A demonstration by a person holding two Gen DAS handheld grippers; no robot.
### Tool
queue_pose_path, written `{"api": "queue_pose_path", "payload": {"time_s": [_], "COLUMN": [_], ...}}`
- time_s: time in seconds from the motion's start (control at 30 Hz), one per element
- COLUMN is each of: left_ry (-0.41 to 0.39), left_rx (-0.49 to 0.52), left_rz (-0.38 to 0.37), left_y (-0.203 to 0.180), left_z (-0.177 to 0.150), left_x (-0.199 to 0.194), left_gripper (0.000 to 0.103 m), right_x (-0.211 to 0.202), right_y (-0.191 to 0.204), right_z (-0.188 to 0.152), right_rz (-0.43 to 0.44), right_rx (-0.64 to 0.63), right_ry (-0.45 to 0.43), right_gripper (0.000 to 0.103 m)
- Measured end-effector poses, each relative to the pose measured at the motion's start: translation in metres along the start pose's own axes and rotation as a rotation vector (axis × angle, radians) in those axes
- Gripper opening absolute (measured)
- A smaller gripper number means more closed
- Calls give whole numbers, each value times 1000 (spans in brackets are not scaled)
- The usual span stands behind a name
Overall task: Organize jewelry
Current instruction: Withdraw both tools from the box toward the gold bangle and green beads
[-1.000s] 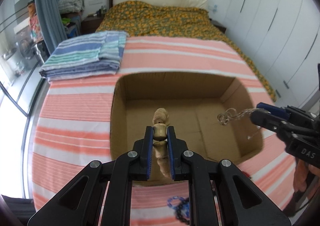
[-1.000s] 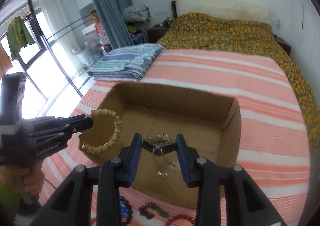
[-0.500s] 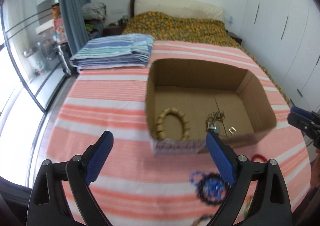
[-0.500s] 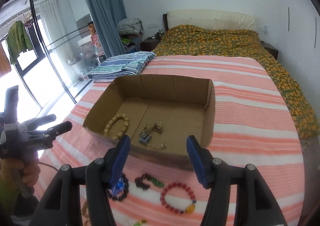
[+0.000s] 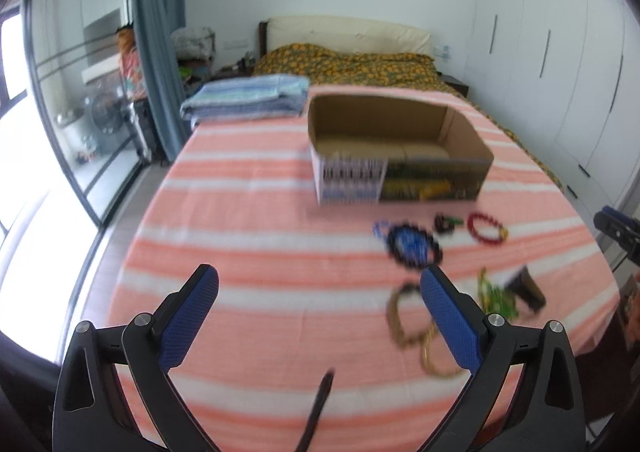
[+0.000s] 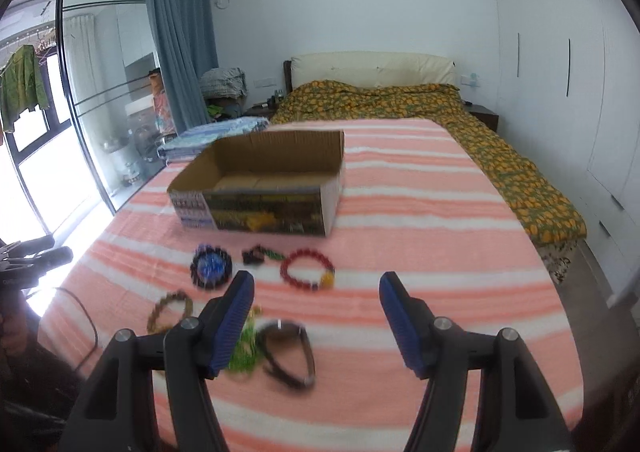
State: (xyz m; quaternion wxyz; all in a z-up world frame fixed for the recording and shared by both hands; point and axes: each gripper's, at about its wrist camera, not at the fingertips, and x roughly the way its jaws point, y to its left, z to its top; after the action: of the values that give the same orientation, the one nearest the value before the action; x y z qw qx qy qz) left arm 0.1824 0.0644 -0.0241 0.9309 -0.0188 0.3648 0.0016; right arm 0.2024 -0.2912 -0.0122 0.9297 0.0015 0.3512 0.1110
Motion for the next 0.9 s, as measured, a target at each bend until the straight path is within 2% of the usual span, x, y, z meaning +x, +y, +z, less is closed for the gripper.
{"api": "queue_pose_path", "payload": {"time_s": [0.1, 0.27, 0.47, 0.73, 0.9], "left_ry": [46, 120, 111, 141, 156], "left_rx": [-23, -56, -42, -18, 3], "left_rz": [-2, -52, -59, -95, -109], "left_y": [-4, -10, -19, -43, -59], "left_z": [-31, -57, -59, -69, -73], "left_x": [2, 6, 4, 25, 33], "left_gripper": [101, 101, 101, 101, 101], "right_x": [-1, 7, 8, 13, 21], "right_y": [8, 23, 48, 64, 58], "right_z": [-24, -56, -75, -83, -90], "right_rz": [13, 47, 136, 150, 154], "right_rx": [2, 13, 17, -7, 41], "right_ry": [41, 96, 122, 143, 159], "right_gripper": [67, 67, 67, 67, 67]}}
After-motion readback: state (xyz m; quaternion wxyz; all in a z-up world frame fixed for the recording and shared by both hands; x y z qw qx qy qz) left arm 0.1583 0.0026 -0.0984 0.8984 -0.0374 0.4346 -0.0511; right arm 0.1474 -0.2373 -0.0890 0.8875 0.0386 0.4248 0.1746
